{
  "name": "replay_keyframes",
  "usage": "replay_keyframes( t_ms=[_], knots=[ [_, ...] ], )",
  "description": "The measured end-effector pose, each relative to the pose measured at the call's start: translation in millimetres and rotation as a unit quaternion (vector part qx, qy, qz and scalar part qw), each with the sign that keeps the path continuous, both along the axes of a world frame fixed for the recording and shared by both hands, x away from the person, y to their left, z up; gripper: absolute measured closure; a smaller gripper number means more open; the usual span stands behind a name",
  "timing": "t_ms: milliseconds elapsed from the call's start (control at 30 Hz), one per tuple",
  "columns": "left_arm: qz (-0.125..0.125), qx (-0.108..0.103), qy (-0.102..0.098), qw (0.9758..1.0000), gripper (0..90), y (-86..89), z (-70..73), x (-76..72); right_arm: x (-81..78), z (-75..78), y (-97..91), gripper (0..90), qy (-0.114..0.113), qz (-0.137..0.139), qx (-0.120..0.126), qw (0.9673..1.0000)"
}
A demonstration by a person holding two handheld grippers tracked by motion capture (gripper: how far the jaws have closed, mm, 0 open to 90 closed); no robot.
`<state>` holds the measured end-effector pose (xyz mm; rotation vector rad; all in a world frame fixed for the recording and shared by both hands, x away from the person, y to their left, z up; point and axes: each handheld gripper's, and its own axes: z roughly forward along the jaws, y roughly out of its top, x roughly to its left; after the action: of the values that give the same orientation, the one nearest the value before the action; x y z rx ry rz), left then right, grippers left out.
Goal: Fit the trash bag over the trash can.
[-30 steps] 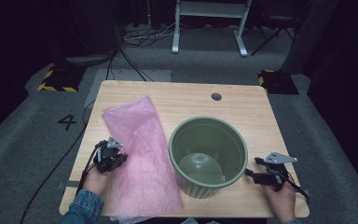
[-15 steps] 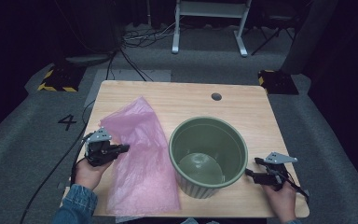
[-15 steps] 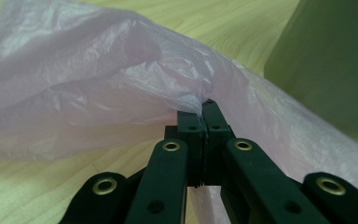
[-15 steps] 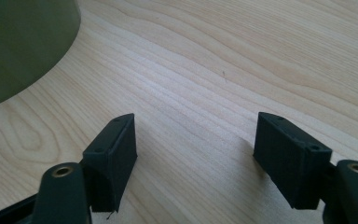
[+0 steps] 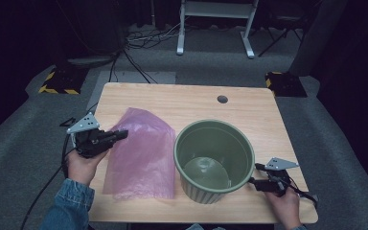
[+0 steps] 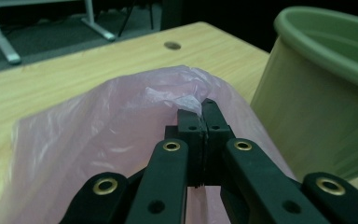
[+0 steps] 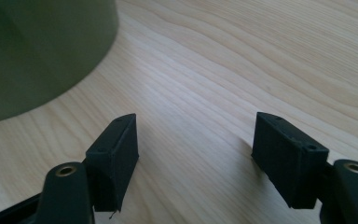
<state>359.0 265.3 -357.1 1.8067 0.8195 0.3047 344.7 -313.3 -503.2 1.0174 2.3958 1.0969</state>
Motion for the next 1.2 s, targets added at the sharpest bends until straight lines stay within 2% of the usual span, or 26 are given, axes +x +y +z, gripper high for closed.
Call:
replay_keyframes(
  t_ms=[100, 200, 400, 500, 633, 700, 833, 967, 1000, 1067, 1200],
  knots=[
    [-0.006, -0.005, -0.005, 1.0000, 89.2, 2.2, 6.0, 2.3, -0.5, -0.1, 5.8, 30.8, -0.001, 0.003, -0.002, 1.0000],
    [-0.009, -0.018, -0.017, 0.9996, 89.2, 5.4, 17.9, 4.9, 1.2, 0.0, 17.4, 30.6, 0.004, 0.017, 0.005, 0.9998],
    [-0.007, -0.019, -0.036, 0.9991, 89.2, 4.8, 33.1, 5.4, 1.3, -0.4, 36.6, 30.4, -0.002, 0.041, -0.003, 0.9991],
    [-0.015, -0.023, -0.047, 0.9985, 89.2, 3.6, 46.6, 4.9, 0.7, -0.4, 44.1, 31.1, -0.002, 0.051, -0.002, 0.9987],
    [-0.019, -0.023, -0.056, 0.9980, 89.2, 3.5, 60.6, 4.8, 0.5, -0.4, 49.4, 31.0, -0.002, 0.046, -0.003, 0.9990],
    [-0.018, -0.024, -0.059, 0.9978, 89.2, 3.8, 64.3, 4.6, 0.5, -0.4, 53.7, 30.9, -0.001, 0.051, -0.003, 0.9987],
    [-0.018, -0.029, -0.073, 0.9968, 89.2, 6.3, 83.0, 3.4, 0.2, -0.4, 62.1, 30.9, -0.002, 0.063, -0.003, 0.9980],
    [-0.021, -0.031, -0.080, 0.9961, 89.2, 8.3, 93.3, 3.9, 0.3, -0.5, 63.6, 30.9, -0.002, 0.064, -0.003, 0.9979],
    [-0.028, -0.034, -0.083, 0.9956, 89.2, 10.2, 98.7, 5.8, 0.1, -0.5, 63.5, 30.8, -0.001, 0.065, -0.003, 0.9979],
    [-0.033, -0.034, -0.082, 0.9955, 89.2, 11.1, 101.0, 7.3, -0.2, -0.5, 63.4, 30.8, -0.001, 0.065, -0.003, 0.9979],
    [-0.061, -0.023, -0.075, 0.9950, 89.2, 14.3, 109.9, 18.4, -1.3, -0.6, 62.5, 30.6, -0.001, 0.069, -0.002, 0.9976]
  ],
)
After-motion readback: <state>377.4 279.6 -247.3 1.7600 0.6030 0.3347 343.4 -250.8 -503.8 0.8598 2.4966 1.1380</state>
